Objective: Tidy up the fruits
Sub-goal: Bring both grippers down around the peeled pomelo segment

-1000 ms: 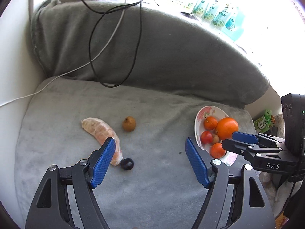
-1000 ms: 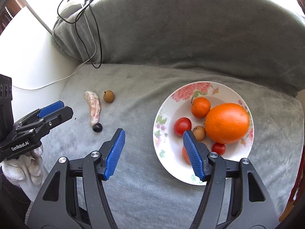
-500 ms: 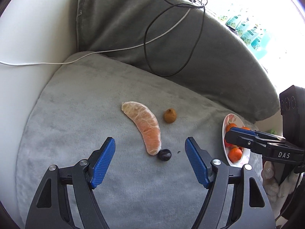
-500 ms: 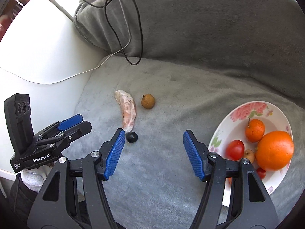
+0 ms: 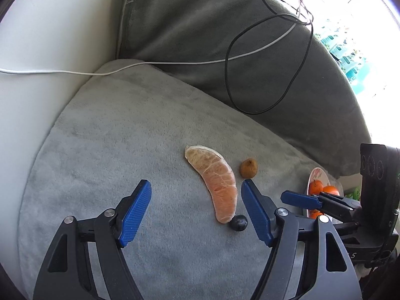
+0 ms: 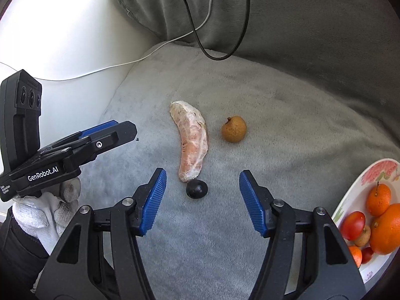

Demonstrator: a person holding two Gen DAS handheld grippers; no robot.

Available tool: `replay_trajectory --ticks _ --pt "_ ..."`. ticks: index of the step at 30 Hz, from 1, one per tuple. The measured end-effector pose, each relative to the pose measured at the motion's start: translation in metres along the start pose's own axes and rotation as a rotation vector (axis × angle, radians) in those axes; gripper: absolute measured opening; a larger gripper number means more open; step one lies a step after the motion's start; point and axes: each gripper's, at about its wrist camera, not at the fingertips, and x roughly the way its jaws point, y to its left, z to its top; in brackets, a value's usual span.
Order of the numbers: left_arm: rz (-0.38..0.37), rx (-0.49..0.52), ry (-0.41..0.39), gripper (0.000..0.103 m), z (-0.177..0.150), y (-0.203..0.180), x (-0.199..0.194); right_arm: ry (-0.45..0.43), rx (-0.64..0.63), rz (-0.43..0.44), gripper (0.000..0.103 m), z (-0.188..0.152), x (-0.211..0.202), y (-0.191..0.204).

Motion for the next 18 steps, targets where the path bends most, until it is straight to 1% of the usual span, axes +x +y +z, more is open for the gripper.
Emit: replay_trajectory --ticks 10,12,13,14,18 --pt "-0.032 -0.013 0.033 0.072 0.01 0.003 0.025 0.045 -0.041 -0.008 0.056 0.007 0.032 0.016" --pt "-0.033 -0.011 0.036 0.071 0.012 0.002 0.029 0.054 -0.053 -0.01 0.049 0.009 0.037 0.017" --pt "-0.033 -0.008 0.037 0.071 0.014 0.002 0.031 0.06 -0.055 -0.009 0.044 0.01 0.041 0.018" --pt "-0.035 -0.005 0.04 0.071 0.015 0.002 0.033 0.063 -0.058 -0.01 0.043 0.011 0.043 0.019" --pt "-0.042 0.01 0.049 0.071 0.022 0.001 0.042 0.066 -0.049 -0.006 0.042 0.011 0.05 0.019"
